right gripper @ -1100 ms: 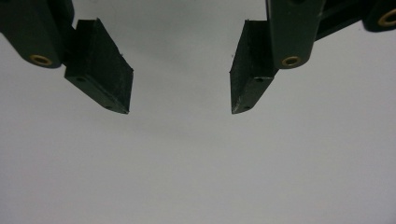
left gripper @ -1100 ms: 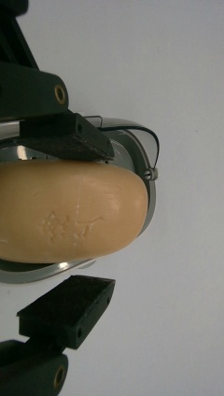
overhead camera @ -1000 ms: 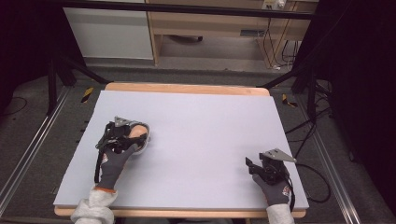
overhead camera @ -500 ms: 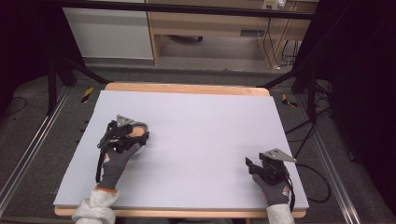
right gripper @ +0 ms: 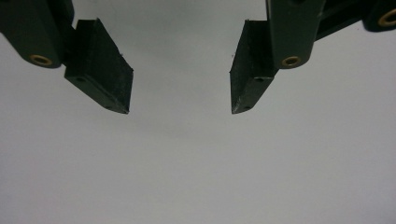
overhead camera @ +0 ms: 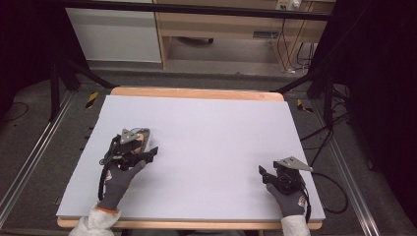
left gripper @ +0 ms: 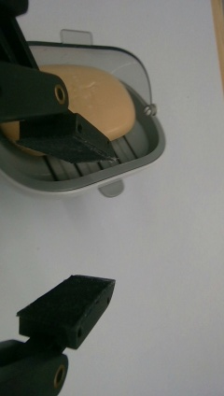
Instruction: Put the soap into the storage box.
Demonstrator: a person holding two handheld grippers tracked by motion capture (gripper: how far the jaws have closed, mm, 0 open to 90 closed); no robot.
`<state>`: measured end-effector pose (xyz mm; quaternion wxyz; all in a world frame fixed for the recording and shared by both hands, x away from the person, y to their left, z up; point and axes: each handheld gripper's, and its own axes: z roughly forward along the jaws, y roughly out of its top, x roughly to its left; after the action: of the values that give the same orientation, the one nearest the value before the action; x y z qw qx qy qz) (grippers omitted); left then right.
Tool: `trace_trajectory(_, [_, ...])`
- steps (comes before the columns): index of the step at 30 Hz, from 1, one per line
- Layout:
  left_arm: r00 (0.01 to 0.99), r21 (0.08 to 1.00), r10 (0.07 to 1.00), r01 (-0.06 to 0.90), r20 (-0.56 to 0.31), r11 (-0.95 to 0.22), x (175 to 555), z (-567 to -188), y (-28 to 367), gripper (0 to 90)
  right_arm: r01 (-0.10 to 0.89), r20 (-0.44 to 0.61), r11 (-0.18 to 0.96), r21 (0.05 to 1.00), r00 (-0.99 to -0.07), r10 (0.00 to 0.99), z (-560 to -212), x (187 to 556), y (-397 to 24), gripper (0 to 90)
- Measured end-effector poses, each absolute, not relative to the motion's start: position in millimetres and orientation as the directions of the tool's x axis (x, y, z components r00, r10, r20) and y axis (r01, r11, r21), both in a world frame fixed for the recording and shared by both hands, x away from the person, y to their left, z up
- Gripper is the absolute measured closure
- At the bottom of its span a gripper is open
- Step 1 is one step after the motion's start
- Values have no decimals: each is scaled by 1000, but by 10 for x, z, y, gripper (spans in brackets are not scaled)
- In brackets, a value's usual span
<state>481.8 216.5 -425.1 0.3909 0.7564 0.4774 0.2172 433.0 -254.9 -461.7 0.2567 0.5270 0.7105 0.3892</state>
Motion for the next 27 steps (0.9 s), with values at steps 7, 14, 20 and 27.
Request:
trace_trajectory(7, [479, 790, 878, 541, -8, -288, 4605, -4386, 2205, 304, 551, 43, 142, 823, -310, 950, -4632, 4331, -2557, 392])
trace_trajectory(14, [472, 803, 882, 532, -17, -269, 4478, -4409, 2305, 297, 555, 53, 136, 821, -310, 949, -4647, 4323, -2570, 390])
trace_trajectory(20, [477, 810, 879, 524, -24, -263, 4361, -4394, 2420, 296, 555, 53, 135, 820, -310, 949, -4651, 4308, -2577, 390])
trace_trajectory(27, [472, 776, 882, 563, -19, -284, 4228, -4531, 2553, 295, 558, 52, 138, 818, -311, 949, -4666, 4297, -2566, 383])
